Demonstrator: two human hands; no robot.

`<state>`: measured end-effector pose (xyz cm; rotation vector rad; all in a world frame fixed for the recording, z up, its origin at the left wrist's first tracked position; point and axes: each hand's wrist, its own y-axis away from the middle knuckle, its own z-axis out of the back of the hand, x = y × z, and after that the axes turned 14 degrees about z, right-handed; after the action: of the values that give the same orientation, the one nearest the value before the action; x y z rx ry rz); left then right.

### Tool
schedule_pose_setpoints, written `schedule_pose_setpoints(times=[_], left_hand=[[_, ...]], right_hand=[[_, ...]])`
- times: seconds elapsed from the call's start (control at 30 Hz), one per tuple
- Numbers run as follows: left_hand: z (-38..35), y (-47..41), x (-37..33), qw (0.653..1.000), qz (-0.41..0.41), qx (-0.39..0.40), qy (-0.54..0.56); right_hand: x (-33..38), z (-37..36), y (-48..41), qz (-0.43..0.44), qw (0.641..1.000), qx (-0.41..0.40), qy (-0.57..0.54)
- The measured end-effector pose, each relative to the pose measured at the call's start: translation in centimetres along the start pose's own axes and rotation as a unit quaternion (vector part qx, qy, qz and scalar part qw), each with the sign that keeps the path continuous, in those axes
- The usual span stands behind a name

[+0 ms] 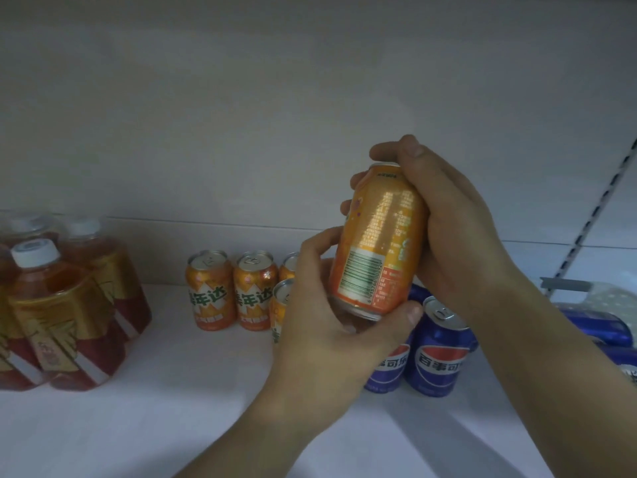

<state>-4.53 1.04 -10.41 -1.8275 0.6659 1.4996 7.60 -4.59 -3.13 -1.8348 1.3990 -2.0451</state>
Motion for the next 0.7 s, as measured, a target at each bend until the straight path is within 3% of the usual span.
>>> schedule_pose_setpoints(times=[0.43,0.57,0.7], left_hand=[[0.03,0.22,0.16,0.999,-0.049,-0.013,0.006],[0.11,0.11,-0.20,0.999,-0.037,0.015,0.010],[0.70,-0.09,-0.15,0.991,0.038,0.093,0.089]], right_hand=[[-0.54,0.33,-0.24,0.000,0.999,0.022,0.036],[-0.56,0.54,-0.34,0.001,0.999,0.018,0.041],[-0.29,0.66,-0.36,-0.012,1.000,0.012,0.027]])
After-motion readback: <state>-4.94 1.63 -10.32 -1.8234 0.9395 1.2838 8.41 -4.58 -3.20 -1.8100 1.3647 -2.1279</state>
